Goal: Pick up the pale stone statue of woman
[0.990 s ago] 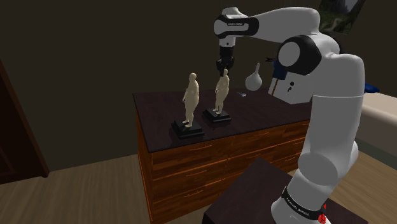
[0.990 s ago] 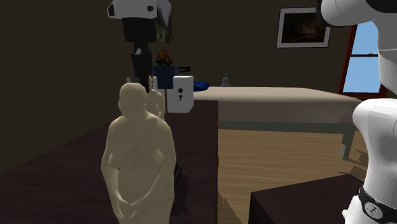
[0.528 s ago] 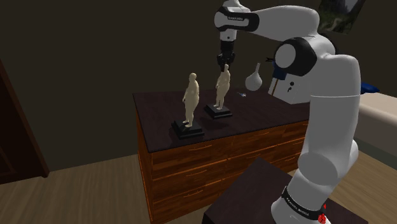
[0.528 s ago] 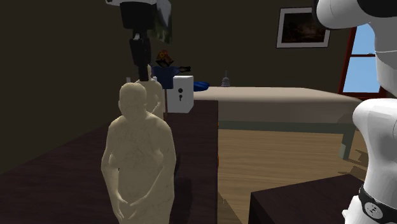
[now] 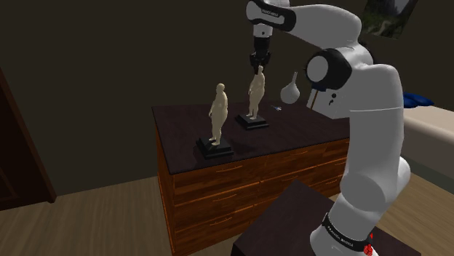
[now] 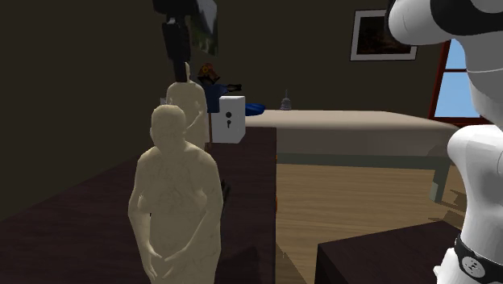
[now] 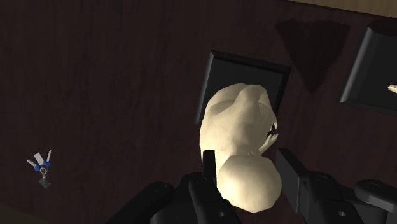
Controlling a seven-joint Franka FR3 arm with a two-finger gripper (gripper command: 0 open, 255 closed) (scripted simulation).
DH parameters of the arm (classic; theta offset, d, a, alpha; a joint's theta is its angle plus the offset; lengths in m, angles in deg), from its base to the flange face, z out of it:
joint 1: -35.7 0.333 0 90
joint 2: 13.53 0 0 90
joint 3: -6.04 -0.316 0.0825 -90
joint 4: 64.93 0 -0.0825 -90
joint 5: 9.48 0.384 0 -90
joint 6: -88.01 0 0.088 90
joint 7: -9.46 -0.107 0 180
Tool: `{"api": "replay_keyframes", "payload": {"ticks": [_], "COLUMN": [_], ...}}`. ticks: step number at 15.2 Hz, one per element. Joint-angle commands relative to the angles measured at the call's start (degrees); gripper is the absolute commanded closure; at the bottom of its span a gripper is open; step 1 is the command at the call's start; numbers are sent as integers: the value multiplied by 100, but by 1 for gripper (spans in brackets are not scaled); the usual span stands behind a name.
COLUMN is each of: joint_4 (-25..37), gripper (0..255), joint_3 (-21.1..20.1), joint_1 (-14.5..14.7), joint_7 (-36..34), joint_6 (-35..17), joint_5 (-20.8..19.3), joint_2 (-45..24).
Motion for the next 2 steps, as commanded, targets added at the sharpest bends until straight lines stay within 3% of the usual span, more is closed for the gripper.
{"api": "replay_keyframes", "payload": {"ticks": [1, 2], "joint_4": [336, 331], "gripper": [255, 255], "joint_3": [4, 4], "joint_1": [-35, -34], "joint_7": [34, 34], "joint_6": [193, 191], "joint_5": [23, 23], "joint_2": [-131, -129]}}
